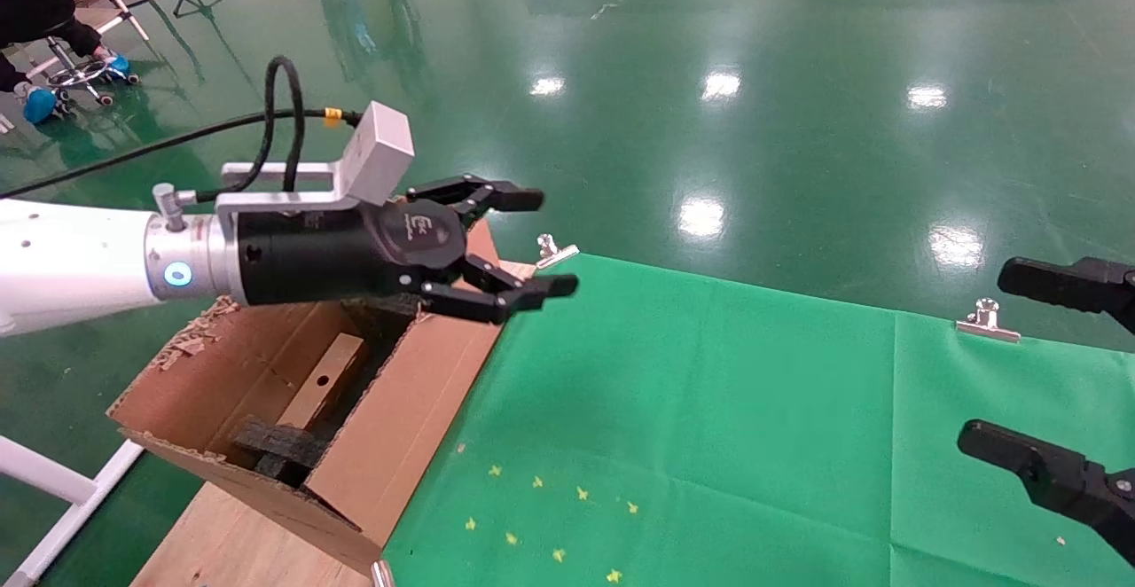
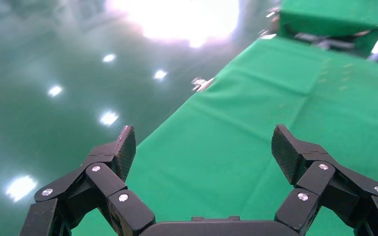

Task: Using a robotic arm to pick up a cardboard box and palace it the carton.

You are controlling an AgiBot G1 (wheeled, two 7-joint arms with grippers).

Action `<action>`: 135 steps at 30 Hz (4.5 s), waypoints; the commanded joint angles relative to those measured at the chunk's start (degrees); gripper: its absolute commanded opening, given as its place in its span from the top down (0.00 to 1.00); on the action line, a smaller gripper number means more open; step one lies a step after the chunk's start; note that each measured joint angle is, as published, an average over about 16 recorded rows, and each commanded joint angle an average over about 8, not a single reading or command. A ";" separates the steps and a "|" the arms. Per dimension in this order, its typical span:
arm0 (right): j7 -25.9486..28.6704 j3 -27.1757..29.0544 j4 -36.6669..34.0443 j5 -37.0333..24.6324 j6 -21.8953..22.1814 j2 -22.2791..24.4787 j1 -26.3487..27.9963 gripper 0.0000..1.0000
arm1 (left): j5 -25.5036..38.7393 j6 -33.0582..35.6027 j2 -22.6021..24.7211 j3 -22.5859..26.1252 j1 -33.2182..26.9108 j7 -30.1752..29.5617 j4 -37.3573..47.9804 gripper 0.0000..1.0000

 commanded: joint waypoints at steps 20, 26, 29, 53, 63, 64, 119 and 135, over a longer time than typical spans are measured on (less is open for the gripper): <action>0.00 0.00 -0.01 0.00 0.01 0.00 0.00 0.00 | -17.65 6.90 -1.30 -8.48 14.39 1.42 -20.14 0.00; -0.01 0.00 -0.02 0.00 0.02 0.01 -0.01 0.00 | -19.56 7.66 -1.45 -9.39 15.92 1.55 -22.22 0.00; -0.01 0.00 -0.02 0.00 0.02 0.01 -0.01 0.00 | -19.25 7.53 -1.44 -9.25 15.65 1.54 -21.79 0.00; -0.01 0.01 -0.02 0.00 0.02 0.01 -0.01 0.00 | -17.80 6.93 -1.33 -8.58 14.54 1.47 -20.23 0.00; 0.00 0.01 -0.02 0.00 0.02 0.01 -0.01 0.00 | -17.69 6.89 -1.31 -8.53 14.45 1.44 -20.12 0.00; 0.00 0.01 -0.02 0.00 0.02 0.01 -0.01 0.00 | -17.68 6.88 -1.31 -8.53 14.45 1.43 -20.12 0.00; 0.00 0.01 -0.02 0.00 0.02 0.01 -0.01 0.00 | -17.59 6.85 -1.31 -8.47 14.37 1.42 -20.02 0.00; 0.00 0.01 -0.02 0.00 0.02 0.01 -0.01 0.00 | -17.59 6.85 -1.31 -8.48 14.37 1.43 -20.02 0.00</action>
